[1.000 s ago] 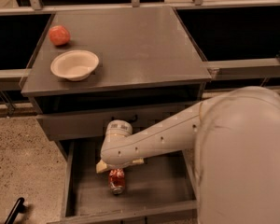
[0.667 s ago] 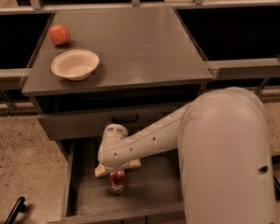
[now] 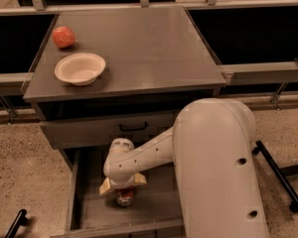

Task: Pick coke can from middle drawer and place on counter

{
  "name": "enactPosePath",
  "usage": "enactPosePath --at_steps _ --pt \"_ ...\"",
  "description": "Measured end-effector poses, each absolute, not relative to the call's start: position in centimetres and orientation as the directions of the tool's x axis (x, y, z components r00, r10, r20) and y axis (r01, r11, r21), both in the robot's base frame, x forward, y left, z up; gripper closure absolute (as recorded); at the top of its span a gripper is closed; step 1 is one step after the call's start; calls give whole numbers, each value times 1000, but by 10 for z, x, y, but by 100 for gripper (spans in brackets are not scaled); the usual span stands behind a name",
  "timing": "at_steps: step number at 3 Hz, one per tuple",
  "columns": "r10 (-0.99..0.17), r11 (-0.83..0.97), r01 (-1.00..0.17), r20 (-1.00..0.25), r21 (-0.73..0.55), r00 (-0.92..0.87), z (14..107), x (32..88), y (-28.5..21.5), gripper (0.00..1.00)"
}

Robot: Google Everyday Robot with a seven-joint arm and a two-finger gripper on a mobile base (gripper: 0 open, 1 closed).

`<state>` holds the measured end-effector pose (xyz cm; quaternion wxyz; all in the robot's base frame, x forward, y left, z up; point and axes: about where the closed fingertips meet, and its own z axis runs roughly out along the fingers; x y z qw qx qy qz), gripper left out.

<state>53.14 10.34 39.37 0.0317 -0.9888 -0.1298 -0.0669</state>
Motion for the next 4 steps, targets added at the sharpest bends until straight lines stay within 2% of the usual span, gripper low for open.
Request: enactPosePath --at_steps 1,2,3,4 --pt "228 -965 241 119 -107 966 379 525 103 18" --pt "215 -953 231 100 -193 971 370 519 103 42" --pt "101 -888 120 67 -444 993 378 517 105 73" --pt "42 -781 86 85 -618 995 422 514 113 96"
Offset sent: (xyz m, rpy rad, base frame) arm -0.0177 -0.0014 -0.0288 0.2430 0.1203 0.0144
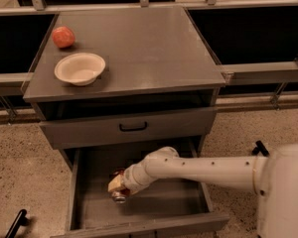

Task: Pick coke can from middle drawer and place on counter

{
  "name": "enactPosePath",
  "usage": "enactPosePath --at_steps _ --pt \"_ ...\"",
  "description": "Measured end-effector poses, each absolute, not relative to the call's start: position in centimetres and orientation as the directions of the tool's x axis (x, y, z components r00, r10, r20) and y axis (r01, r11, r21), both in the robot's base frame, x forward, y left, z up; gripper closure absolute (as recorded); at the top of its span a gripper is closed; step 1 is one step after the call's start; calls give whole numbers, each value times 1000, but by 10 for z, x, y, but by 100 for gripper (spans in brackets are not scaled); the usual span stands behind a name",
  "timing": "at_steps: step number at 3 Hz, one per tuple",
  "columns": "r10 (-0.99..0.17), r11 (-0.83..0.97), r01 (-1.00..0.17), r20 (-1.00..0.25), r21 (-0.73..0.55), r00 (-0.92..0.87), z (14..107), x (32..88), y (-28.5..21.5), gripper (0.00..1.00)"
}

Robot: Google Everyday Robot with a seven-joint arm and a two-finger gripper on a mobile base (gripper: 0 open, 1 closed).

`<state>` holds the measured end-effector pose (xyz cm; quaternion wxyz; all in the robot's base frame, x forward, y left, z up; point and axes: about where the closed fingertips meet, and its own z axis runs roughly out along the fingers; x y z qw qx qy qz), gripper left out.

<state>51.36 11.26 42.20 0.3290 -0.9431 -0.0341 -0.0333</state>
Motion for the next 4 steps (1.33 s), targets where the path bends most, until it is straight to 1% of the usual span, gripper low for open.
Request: enactPosePath --at_steps 1,2,3,4 --pt "59 -734 161 173 -660 983 476 513 77 100" --pt "92 -719 225 232 -657 968 514 521 27 100" --pt "178 -718 298 248 -629 952 508 510 18 100" --pt "150 -679 295 267 -672 952 518 510 18 100"
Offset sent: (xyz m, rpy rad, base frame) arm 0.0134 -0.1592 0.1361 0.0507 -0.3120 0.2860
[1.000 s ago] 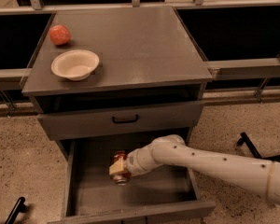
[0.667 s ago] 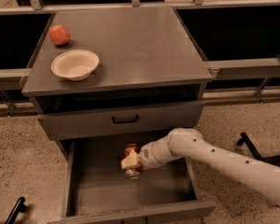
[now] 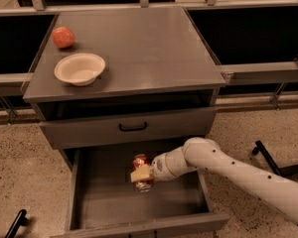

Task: Pick coke can from middle drawer and place on counter

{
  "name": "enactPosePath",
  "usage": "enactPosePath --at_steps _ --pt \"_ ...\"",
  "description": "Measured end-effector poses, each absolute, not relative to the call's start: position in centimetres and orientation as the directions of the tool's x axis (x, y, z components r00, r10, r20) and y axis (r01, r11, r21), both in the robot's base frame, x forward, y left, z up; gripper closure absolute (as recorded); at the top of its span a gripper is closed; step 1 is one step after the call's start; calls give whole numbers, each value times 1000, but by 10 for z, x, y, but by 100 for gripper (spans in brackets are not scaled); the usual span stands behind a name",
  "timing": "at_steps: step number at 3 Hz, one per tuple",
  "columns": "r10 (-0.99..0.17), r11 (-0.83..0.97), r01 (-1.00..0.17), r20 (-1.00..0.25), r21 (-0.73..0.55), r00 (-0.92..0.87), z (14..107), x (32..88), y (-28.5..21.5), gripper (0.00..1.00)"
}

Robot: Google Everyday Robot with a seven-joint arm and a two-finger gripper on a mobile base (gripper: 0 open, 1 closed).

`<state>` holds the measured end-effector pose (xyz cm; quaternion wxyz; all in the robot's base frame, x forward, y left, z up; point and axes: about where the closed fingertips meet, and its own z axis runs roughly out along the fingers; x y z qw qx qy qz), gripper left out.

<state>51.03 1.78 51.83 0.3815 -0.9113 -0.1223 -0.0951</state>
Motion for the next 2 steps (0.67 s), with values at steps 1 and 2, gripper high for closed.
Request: enactPosePath --at_steps 1,2 --pt "141 -612 370 363 -699 921 563 498 1 100" --pt "159 -572 466 466 -675 870 639 485 -25 100"
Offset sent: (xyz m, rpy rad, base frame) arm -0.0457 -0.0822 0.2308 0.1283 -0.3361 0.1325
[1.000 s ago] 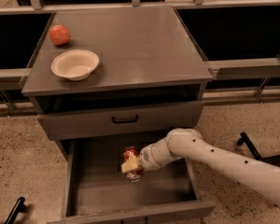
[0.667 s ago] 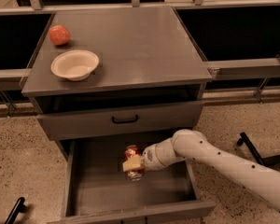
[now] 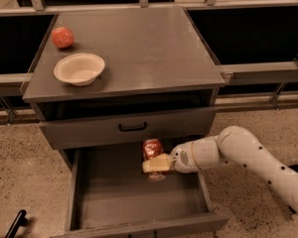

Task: Pick coke can from middle drawer and place on counter

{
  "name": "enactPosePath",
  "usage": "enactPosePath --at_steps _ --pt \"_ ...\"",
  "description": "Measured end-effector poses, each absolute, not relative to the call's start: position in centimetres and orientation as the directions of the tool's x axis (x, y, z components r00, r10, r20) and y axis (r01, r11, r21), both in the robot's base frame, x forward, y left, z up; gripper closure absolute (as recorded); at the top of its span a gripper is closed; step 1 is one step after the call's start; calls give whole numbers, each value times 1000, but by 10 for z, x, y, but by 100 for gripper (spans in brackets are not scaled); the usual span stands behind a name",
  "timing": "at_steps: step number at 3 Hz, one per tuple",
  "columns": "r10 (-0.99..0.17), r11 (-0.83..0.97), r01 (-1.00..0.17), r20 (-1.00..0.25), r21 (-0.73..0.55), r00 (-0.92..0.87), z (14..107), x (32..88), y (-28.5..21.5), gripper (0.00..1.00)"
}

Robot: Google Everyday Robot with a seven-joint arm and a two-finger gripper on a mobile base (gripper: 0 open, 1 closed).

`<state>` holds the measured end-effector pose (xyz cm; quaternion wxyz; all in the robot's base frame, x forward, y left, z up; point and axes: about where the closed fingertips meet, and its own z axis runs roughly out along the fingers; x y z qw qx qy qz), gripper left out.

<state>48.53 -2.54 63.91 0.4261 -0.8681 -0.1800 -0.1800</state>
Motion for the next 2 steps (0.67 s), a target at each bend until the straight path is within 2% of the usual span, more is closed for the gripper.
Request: enactPosePath --at_steps 1,2 --pt "205 -614 509 501 -603 841 738 493 -50 100" --pt "202 -676 478 482 -561 852 803 523 -56 100"
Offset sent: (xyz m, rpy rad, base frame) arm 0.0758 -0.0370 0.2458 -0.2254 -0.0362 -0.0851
